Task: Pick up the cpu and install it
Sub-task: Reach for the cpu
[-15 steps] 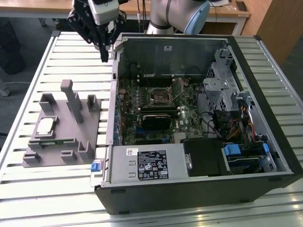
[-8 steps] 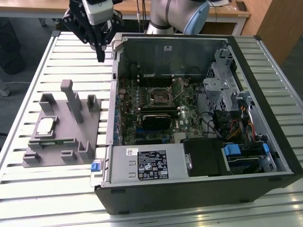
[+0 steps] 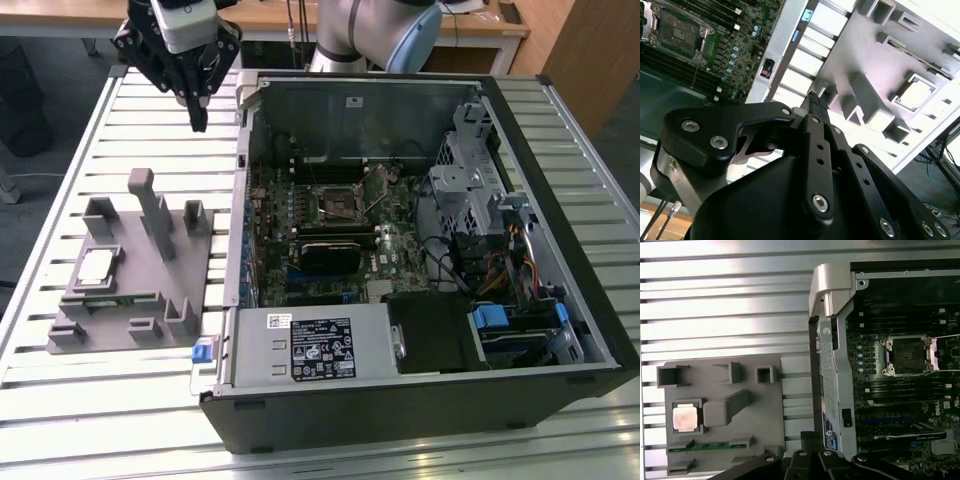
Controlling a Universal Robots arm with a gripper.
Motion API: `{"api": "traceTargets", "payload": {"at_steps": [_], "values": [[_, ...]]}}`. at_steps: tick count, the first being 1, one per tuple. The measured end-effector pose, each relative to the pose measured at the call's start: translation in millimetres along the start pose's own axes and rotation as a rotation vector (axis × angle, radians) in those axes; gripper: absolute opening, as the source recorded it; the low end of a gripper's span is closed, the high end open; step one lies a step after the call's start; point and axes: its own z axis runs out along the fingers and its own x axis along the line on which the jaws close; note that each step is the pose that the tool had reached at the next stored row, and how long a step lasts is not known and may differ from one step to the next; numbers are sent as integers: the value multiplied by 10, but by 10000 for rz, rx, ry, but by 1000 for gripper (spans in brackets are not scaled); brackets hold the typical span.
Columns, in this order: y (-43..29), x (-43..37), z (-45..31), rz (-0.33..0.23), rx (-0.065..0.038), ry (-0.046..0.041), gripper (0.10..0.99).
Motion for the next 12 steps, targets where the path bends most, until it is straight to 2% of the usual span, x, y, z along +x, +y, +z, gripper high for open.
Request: {"api": "traceTargets", "payload": {"at_steps": [12], "values": [[-12,225,0,1,-1,0,106]]}}
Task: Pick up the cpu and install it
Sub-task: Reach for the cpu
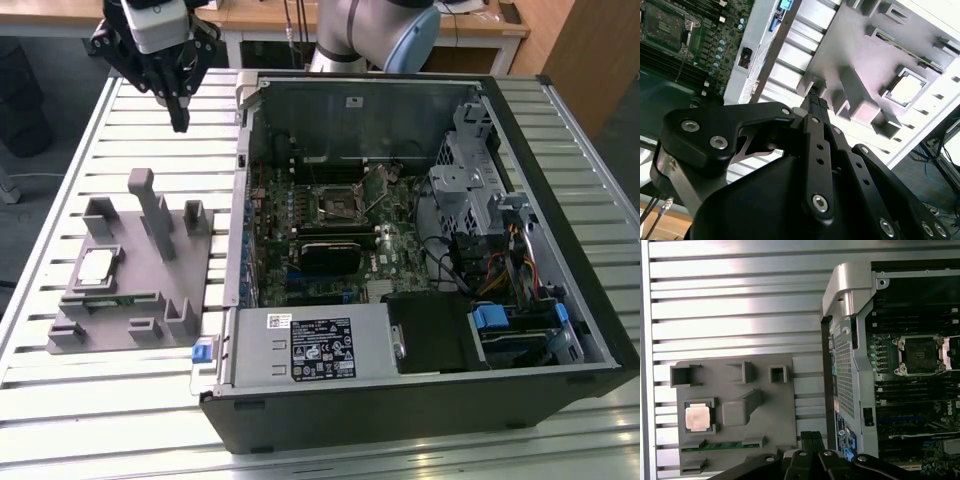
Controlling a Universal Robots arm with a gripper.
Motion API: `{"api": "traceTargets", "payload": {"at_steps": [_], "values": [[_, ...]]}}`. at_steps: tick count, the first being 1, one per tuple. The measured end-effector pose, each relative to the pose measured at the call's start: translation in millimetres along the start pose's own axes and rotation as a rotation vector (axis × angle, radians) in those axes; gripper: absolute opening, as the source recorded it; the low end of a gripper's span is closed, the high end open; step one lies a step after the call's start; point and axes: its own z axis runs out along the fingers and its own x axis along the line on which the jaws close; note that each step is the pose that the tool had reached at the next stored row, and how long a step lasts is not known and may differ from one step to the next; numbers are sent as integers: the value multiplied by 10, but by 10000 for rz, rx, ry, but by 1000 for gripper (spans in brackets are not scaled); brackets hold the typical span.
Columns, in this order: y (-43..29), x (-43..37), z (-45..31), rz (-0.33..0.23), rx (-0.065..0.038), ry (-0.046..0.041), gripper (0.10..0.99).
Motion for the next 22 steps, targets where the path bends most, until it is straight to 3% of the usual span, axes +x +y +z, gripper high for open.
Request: {"api": "traceTargets", "payload": {"at_steps": [9,22], "values": [[-9,153,0,-1,0,-1,106],[-45,433,-3,0,1,1,106]]}}
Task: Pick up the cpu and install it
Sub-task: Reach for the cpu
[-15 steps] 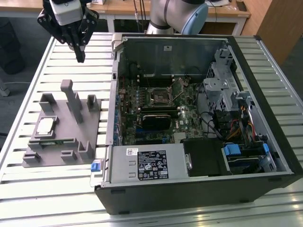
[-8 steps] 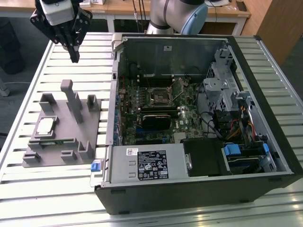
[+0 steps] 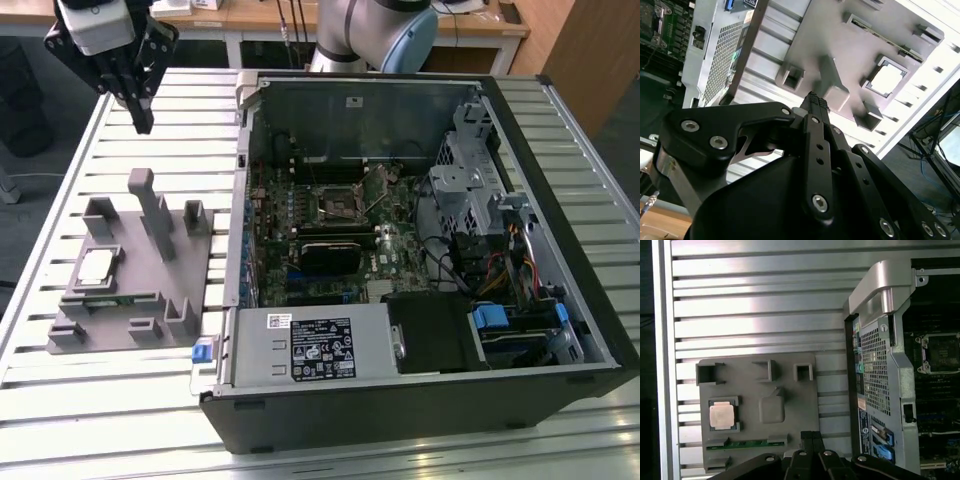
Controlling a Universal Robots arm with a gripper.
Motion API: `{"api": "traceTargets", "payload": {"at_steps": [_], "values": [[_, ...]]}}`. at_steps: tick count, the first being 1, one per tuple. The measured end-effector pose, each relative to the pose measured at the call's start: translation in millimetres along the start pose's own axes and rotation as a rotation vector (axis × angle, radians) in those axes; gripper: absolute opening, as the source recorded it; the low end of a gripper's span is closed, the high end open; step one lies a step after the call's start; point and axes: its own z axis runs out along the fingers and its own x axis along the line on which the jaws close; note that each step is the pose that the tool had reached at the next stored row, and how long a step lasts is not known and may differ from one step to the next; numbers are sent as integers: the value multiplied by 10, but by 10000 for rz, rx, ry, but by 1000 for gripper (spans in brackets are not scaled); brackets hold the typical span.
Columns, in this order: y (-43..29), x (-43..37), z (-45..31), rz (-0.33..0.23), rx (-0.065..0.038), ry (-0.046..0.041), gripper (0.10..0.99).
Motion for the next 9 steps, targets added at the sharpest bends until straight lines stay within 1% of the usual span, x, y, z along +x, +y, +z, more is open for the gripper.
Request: {"api": "traceTargets", "payload": {"at_steps": [4,9], "values": [[-68,29,-2,0,0,0,106],[-149,33,-5,-2,-1,-1,106]]}}
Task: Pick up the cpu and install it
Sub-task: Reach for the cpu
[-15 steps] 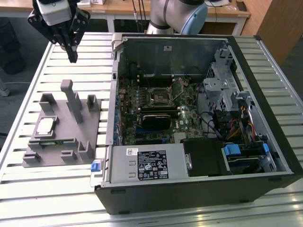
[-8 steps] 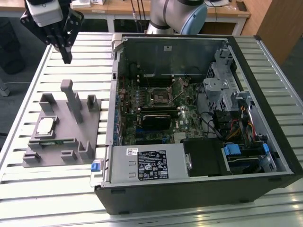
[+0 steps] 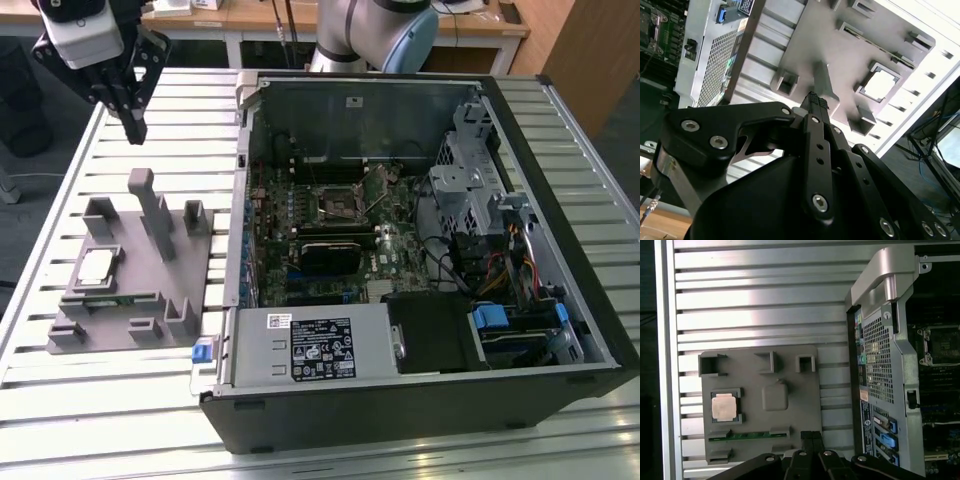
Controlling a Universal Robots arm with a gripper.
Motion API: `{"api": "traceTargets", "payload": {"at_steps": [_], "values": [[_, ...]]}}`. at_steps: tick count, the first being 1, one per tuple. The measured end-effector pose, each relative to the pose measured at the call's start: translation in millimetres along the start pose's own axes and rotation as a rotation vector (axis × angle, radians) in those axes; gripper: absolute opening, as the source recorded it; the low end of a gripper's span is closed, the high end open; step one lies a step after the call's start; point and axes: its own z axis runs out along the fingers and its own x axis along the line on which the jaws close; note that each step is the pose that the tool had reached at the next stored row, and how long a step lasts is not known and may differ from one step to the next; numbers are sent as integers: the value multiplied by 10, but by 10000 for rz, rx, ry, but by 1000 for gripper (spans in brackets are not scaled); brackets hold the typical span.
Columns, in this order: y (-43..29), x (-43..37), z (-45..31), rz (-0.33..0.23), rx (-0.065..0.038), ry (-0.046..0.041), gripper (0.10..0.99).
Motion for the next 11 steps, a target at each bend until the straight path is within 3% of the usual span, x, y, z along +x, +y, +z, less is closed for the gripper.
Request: {"api": "traceTargets", "payload": {"at_steps": [4,11], "values": [[-19,46,-1,1,1,0,106],[-33,226,-2,1,1,0,106]]}}
